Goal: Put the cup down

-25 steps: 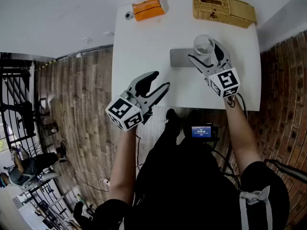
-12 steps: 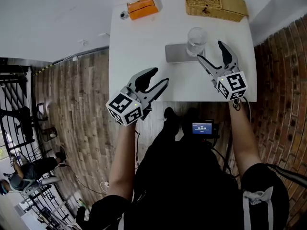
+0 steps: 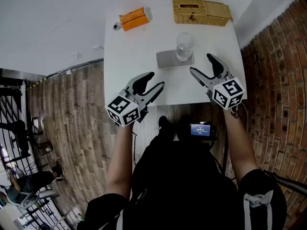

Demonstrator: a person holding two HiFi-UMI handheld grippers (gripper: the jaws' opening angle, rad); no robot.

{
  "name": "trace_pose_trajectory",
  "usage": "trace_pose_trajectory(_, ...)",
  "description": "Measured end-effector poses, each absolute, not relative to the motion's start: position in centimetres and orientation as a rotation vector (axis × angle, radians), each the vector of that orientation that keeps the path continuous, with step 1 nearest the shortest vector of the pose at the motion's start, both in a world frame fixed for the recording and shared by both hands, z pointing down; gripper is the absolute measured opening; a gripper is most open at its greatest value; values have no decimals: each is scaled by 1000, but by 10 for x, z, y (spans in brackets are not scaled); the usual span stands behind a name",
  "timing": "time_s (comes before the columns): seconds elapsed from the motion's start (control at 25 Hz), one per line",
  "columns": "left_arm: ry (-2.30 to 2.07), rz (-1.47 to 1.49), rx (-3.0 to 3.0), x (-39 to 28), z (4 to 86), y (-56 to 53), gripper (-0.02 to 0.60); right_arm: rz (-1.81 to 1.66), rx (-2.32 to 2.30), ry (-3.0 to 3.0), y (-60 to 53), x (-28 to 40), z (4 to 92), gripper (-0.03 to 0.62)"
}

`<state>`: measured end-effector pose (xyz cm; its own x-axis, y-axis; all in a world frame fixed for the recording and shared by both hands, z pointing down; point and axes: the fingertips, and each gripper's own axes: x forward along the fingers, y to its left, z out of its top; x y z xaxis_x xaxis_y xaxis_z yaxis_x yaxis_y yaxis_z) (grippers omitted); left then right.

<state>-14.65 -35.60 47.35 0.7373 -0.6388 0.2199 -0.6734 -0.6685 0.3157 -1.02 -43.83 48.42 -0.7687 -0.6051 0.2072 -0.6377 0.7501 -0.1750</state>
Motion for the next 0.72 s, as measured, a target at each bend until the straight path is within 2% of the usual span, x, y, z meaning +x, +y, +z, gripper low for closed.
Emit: trace_pose_trajectory(0.72,-968,74,2647,-133,451,-349,218,414,975,-2839,-397,-28,429,278)
